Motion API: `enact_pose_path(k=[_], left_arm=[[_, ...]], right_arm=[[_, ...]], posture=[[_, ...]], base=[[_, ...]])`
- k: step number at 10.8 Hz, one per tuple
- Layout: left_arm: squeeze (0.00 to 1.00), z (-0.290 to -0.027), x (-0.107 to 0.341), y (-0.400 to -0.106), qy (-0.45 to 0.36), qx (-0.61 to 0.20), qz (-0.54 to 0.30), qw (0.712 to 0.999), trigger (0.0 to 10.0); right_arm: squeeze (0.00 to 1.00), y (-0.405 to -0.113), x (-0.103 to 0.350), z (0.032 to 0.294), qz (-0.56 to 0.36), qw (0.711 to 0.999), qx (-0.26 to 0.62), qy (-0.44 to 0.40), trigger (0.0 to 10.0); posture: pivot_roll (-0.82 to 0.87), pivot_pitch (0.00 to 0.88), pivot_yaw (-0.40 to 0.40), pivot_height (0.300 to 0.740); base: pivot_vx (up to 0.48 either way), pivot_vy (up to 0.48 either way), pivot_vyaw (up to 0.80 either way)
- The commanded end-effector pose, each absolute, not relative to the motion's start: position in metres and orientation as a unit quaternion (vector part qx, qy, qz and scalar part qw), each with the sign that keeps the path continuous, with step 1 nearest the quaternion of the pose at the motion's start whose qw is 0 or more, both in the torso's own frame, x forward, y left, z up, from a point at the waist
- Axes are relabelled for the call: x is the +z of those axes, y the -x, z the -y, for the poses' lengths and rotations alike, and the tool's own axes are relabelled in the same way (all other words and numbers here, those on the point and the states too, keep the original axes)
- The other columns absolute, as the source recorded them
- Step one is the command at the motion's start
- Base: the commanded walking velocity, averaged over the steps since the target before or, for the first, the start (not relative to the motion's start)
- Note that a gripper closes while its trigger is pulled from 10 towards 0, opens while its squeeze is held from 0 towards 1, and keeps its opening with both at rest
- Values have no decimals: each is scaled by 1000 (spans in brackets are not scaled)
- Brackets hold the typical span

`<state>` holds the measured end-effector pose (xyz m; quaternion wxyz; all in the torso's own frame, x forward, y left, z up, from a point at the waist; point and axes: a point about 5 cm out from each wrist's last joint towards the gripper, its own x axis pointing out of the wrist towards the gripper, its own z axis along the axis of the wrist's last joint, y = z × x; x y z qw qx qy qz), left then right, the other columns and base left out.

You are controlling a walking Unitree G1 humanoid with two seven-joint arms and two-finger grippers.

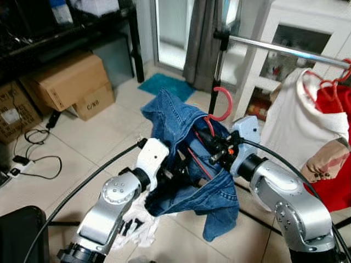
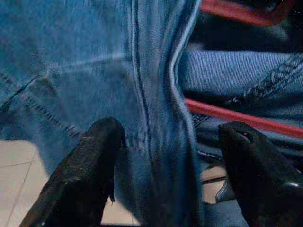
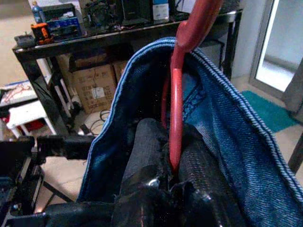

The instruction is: Hang hanger

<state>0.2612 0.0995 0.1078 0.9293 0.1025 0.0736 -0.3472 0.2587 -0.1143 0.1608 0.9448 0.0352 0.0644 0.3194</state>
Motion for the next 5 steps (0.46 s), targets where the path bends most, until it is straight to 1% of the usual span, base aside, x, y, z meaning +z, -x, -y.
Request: enact_pose_path(k=[1,3,5], left_arm=[[0,-103,107,-263,-112,-342,-73,930,0],[0,-109,104,-265,-118,-329,-77,934,0],[0,-116,104,-269,-113,-309,-76,941,0]], right_arm=[[0,-257,172,115,-40,943,325,-50,0],[0,-255,176,115,-35,938,337,-72,0],[0,-251,178,112,-34,926,363,-97,0]], posture=[[-42,0,22,740],[-41,0,21,740],[-40,0,20,740]], base=[[0,0,0],[0,0,0],[0,0,0]])
